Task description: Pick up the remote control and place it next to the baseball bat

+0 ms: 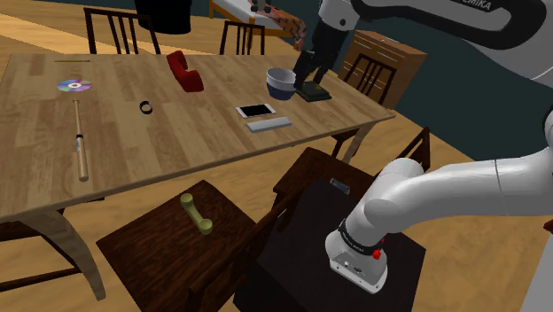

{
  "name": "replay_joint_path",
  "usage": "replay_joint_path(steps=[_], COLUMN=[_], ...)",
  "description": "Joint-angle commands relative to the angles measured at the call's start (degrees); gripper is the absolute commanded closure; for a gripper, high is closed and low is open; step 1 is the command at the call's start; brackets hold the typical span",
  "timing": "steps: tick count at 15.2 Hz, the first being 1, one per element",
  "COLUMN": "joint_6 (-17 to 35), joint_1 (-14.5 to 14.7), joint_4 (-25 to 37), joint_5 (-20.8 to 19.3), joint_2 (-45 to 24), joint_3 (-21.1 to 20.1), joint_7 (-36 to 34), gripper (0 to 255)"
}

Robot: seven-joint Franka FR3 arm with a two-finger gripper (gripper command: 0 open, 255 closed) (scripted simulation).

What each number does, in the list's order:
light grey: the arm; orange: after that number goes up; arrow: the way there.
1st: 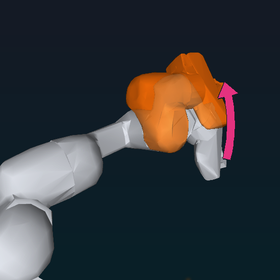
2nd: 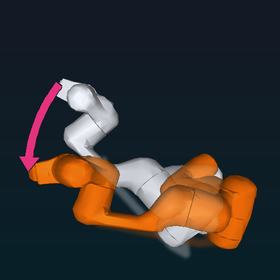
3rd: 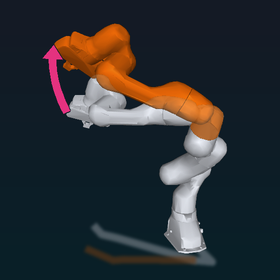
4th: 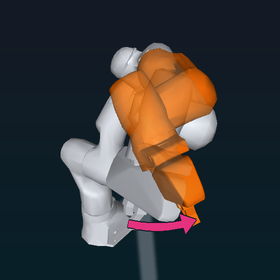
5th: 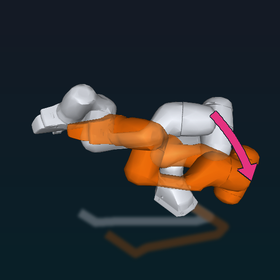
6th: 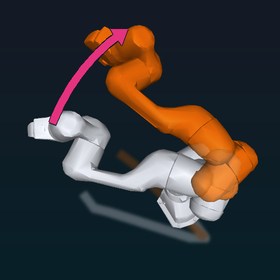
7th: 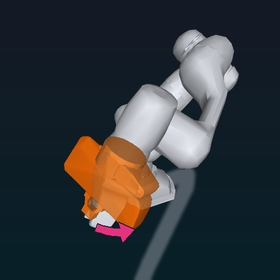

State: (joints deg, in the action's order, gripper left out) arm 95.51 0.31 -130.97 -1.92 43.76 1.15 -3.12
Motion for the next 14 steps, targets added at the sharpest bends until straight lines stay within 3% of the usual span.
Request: replay_joint_path(steps=[1,7,14], joint_6=[0.00,7.76,16.82], joint_1=[0.00,2.72,6.47], joint_4=[0.00,-3.84,-3.32], joint_5=[0.00,-3.54,-5.40], joint_2=[0.00,-5.38,-16.82], joint_3=[0.00,8.47,17.82], joint_7=[0.00,17.90,38.85], gripper=[0,0,0])
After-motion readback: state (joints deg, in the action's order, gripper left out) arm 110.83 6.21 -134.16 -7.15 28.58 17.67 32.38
